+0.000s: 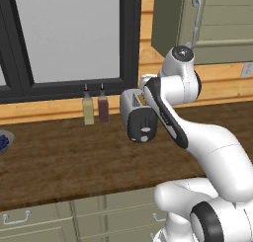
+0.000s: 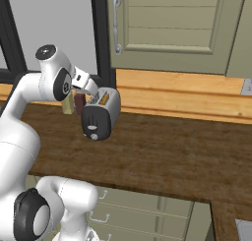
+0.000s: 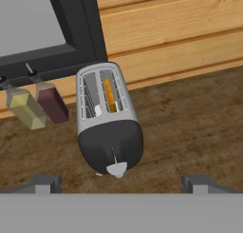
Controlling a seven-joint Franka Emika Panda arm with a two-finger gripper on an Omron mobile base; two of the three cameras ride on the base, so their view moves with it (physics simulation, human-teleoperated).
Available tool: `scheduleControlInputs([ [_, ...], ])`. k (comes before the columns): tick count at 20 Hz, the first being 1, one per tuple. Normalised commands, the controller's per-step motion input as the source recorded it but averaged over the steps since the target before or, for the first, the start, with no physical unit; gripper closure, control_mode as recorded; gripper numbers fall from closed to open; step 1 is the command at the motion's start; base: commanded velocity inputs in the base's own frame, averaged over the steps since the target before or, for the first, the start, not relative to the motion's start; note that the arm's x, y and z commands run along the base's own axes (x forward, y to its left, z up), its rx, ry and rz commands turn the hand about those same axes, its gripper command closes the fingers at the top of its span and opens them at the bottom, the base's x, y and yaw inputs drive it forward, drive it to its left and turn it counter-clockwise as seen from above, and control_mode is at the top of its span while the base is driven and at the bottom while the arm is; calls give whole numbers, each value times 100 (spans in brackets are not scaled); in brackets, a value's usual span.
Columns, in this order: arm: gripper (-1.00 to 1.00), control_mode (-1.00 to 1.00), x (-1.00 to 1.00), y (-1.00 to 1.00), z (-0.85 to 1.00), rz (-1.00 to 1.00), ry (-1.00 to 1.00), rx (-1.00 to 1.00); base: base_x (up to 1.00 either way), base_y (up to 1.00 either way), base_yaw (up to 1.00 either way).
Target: Start the toaster. Once the lever pops up, take the bread to the plate on the dining counter.
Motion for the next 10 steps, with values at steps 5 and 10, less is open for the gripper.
scheduleControlInputs([
  [5,-100,-100,0,0,0,0,0,0,0,0,0],
  [10,-100,-100,0,0,0,0,0,0,0,0,0],
])
